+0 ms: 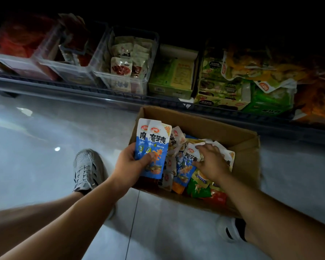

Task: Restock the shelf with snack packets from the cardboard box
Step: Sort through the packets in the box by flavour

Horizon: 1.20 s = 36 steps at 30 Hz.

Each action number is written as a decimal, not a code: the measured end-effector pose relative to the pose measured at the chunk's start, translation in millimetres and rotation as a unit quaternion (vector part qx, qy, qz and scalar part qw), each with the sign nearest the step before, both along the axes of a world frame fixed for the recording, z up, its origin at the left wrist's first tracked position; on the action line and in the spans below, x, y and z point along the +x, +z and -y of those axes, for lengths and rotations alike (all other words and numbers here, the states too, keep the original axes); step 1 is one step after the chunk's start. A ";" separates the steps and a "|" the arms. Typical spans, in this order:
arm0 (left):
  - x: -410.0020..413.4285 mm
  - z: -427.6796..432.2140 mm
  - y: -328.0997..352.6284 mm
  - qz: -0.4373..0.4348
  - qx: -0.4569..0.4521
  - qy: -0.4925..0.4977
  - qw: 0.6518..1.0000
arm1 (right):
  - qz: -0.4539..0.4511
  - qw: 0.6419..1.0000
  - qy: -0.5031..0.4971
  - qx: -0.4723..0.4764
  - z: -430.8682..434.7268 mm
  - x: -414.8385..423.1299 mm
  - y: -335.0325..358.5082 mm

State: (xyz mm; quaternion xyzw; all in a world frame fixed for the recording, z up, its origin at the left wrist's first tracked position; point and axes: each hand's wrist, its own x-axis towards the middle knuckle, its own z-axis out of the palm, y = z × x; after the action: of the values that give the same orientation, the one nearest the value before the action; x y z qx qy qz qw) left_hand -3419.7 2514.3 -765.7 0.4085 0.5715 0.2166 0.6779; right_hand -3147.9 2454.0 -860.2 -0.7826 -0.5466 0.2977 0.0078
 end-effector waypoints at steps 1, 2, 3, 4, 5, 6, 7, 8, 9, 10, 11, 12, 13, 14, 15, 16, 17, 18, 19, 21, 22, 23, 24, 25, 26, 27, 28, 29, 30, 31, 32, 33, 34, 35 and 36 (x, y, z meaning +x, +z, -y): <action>0.2 0.0 -1.4 0.000 0.001 0.005 1.000 | 0.003 1.000 -0.006 0.004 0.1 -2.0 -4.3; 0.4 0.0 -2.6 -0.004 0.003 0.006 1.000 | 0.009 1.000 -0.012 0.011 -0.1 -4.0 -8.1; 0.9 0.2 -3.1 -0.009 0.005 0.005 1.000 | 0.014 1.000 -0.018 0.020 -0.6 -5.6 -11.8; 1.0 0.4 -3.6 -0.012 0.008 0.002 1.000 | 0.013 0.999 -0.027 0.028 -1.5 -7.7 -14.3; 1.5 0.5 -4.2 -0.015 0.009 0.000 1.000 | 0.003 0.999 -0.040 0.035 -2.9 -8.9 -16.3; 1.7 0.4 -4.9 -0.018 0.011 -0.003 1.000 | -0.019 0.998 -0.056 0.038 -5.5 -9.4 -17.4; 1.8 0.4 -5.8 -0.019 0.011 -0.005 1.000 | -0.049 0.995 -0.073 0.036 -8.4 -8.6 -16.7; 1.9 0.3 -6.1 -0.020 0.011 -0.006 1.000 | -0.079 0.993 -0.085 0.033 -11.4 -6.6 -14.5; 2.1 0.3 -5.6 -0.019 0.011 -0.007 1.000 | -0.103 0.990 -0.091 0.037 -13.8 -3.1 -10.5; 2.2 0.3 -5.1 -0.018 0.012 -0.008 1.000 | -0.121 0.987 -0.095 0.042 -15.9 2.3 -4.7; 2.6 0.1 -4.5 -0.017 0.011 -0.009 1.000 | -0.134 0.985 -0.097 0.045 -18.3 7.9 4.9; 2.8 -0.2 -3.3 -0.016 0.009 -0.007 1.000 | -0.144 0.984 -0.095 0.043 -20.6 14.5 16.0; 3.3 -0.5 -1.7 -0.014 0.006 -0.004 1.000 | -0.157 0.982 -0.093 0.042 -22.9 20.4 29.2; 4.0 -0.9 -0.8 -0.015 0.002 0.000 1.000 | -0.175 0.979 -0.092 0.044 -25.6 25.3 43.8; 4.9 -1.2 0.1 -0.015 -0.002 0.003 1.000 | -0.193 0.975 -0.094 0.048 -28.3 28.7 58.8; 5.7 -1.7 1.2 -0.014 -0.007 0.007 1.000 | -0.209 0.971 -0.097 0.058 -31.4 29.8 74.1; 7.1 -1.6 3.5 -0.007 -0.015 0.012 1.000 | -0.221 0.968 -0.099 0.069 -34.9 28.7 88.9; 8.3 -1.1 7.0 0.005 -0.024 0.018 1.000 | -0.232 0.964 -0.100 0.079 -38.8 24.9 101.7; 10.0 0.0 9.9 0.019 -0.036 0.028 0.999 | -0.241 0.962 -0.098 0.088 -42.6 18.6 112.6; 12.8 2.6 17.2 0.049 -0.063 0.043 0.996 | -0.264 0.955 -0.093 0.098 -50.1 0.4 128.3; 14.1 3.7 21.5 0.064 -0.078 0.045 0.994 | -0.281 0.949 -0.096 0.102 -52.9 -10.1 133.0; 15.0 4.4 24.8 0.080 -0.090 0.045 0.992 | -0.296 0.944 -0.103 0.105 -55.2 -21.0 136.7; 15.0 4.7 27.3 0.096 -0.101 0.045 0.989 | -0.304 0.940 -0.109 0.108 -57.1 -31.3 139.6; 14.4 5.3 29.9 0.112 -0.109 0.048 0.987 | -0.305 0.939 -0.114 0.111 -58.6 -40.3 141.1; 12.9 5.7 32.9 0.123 -0.116 0.052 0.984 | -0.304 0.938 -0.118 0.114 -59.9 -48.1 142.5; 11.7 6.9 36.5 0.131 -0.114 0.048 0.984 | -0.307 0.937 -0.121 0.115 -60.4 -54.4 143.0; 9.5 7.8 38.1 0.129 -0.102 0.039 0.986 | -0.317 0.933 -0.126 0.114 -60.7 -59.8 143.6; 7.2 8.5 38.9 0.120 -0.083 0.028 0.989 | -0.336 0.925 -0.138 0.114 -61.3 -64.1 144.6; 3.5 8.0 38.0 0.107 -0.066 0.023 0.992 | -0.358 0.913 -0.158 0.114 -62.1 -66.2 144.7; -0.7 6.4 37.1 0.095 -0.052 0.027 0.994 | -0.377 0.900 -0.183 0.118 -62.9 -66.1 143.6; -5.4 3.8 36.5 0.084 -0.041 0.033 0.995 | -0.382 0.893 -0.204 0.124 -63.2 -63.2 140.0; -10.1 0.4 35.8 0.073 -0.033 0.040 0.996 | -0.356 0.901 -0.211 0.132 -62.9 -56.7 133.1; -14.7 -3.0 35.6 0.065 -0.027 0.047 0.996 | -0.303 0.922 -0.201 0.134 -61.3 -46.6 121.4; -18.6 -5.6 35.3 0.060 -0.022 0.055 0.996 | -0.239 0.947 -0.179 0.119 -57.7 -35.2 106.9; -21.7 -7.7 35.8 0.059 -0.017 0.065 0.996 | -0.179 0.967 -0.157 0.092 -52.3 -23.8 90.5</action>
State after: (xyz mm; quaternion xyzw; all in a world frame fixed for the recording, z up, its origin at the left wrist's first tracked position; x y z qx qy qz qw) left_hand -3441.4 2522.0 -729.9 0.3452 0.5596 0.2741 0.7018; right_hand -3171.7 2506.3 -769.7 -0.7884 -0.4314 0.3765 0.2247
